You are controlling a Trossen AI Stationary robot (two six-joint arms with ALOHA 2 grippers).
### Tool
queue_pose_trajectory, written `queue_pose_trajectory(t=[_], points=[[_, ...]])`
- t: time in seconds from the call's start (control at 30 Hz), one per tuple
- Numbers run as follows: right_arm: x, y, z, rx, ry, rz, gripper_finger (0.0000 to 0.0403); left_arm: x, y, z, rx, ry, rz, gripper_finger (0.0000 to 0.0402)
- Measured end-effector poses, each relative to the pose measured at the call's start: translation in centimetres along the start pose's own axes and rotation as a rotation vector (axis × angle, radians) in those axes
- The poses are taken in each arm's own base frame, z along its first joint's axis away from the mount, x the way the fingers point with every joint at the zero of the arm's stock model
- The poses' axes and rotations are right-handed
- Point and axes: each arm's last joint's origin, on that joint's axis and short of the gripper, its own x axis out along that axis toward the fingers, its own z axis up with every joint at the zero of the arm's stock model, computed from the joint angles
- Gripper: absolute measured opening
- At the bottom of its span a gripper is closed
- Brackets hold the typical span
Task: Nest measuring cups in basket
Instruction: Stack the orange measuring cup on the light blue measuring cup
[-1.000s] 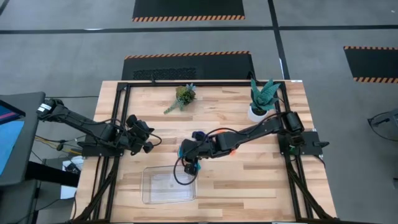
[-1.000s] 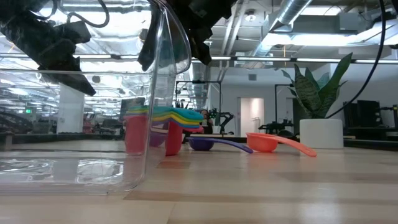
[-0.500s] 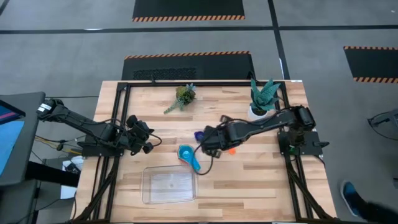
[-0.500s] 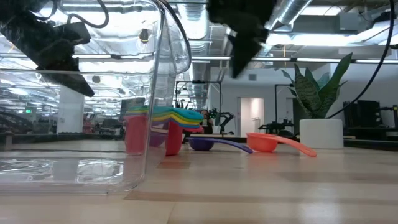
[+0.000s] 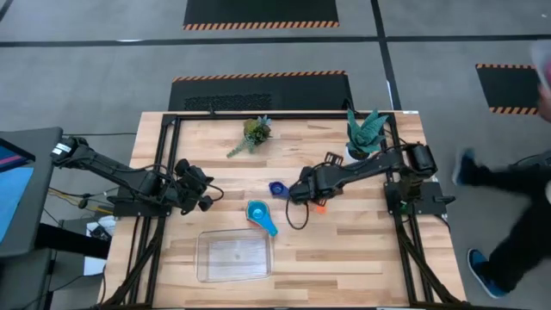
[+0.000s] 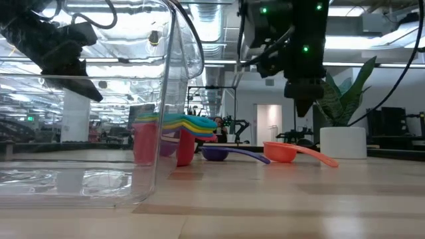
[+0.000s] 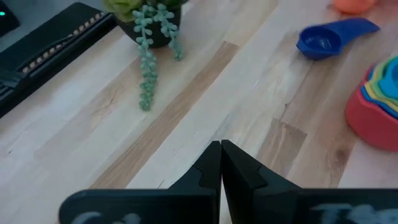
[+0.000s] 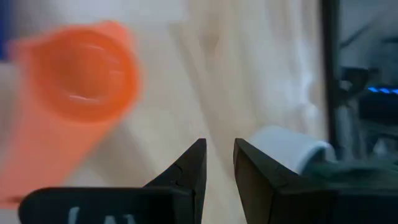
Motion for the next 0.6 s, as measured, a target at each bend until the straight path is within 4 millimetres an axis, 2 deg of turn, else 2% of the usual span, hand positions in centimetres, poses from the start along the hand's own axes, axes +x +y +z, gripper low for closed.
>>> queue_pose_trajectory(t=[0.17,0.33,0.4,0.47,0.53,0.6], points=[[0.3,-4.0,0.4,-0.016,-0.033,-0.139,0.0102,0.0,0.1,0.1,-0.047,-0.03,0.033,0.0],[1.0,-9.0,2.3,0.036,-0.148,-0.14,0.0102,0.0,0.2,0.1,-0.058,-0.05,0.054,0.0],[1.9,-10.8,3.2,0.062,-0.222,-0.034,0.0102,0.0,0.2,0.2,-0.062,-0.056,0.057,0.0],[3.4,-12.0,3.9,0.063,-0.305,0.153,0.0102,0.0,0.1,0.2,-0.068,-0.056,0.056,0.0],[5.0,-12.8,4.0,0.063,-0.366,0.4,0.0102,0.0,0.1,0.2,-0.082,-0.056,0.054,0.0],[6.2,-13.1,3.6,0.094,-0.352,0.568,0.0102,0.0,0.1,0.2,-0.093,-0.052,0.05,0.0]])
